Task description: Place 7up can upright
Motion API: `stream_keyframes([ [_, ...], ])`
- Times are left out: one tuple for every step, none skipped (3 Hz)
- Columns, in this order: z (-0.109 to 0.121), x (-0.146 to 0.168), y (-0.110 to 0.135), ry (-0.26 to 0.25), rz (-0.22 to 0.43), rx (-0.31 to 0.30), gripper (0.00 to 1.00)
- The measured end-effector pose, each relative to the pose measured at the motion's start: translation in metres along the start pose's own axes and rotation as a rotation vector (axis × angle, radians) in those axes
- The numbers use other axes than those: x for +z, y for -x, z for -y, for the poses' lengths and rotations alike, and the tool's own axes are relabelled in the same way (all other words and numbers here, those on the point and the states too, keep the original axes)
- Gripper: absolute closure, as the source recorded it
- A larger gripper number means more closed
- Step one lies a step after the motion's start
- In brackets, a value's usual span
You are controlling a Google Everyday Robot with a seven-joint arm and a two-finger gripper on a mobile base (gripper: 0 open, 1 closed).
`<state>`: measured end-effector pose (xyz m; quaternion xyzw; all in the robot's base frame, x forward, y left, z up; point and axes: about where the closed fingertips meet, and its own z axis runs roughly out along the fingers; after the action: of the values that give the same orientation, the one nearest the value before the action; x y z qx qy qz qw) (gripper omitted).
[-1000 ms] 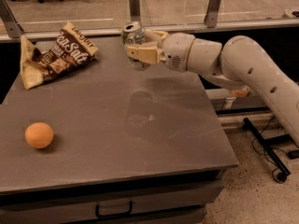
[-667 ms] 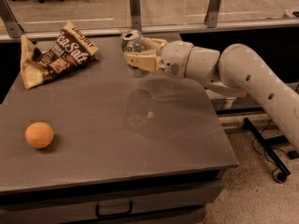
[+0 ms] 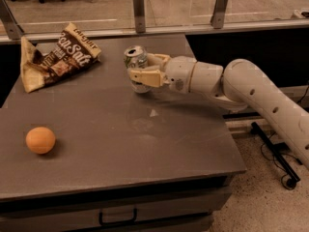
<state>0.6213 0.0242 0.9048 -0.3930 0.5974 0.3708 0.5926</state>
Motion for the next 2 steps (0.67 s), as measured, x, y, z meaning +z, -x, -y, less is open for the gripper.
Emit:
stream_keyframes([
  [0.0015,-0.0029,-0.0092,-0.004,-0.014,-0.003,0.39],
  [0.0010,-0.0049,-0.0159,-0.005,-0.030,-0.010,0.14],
])
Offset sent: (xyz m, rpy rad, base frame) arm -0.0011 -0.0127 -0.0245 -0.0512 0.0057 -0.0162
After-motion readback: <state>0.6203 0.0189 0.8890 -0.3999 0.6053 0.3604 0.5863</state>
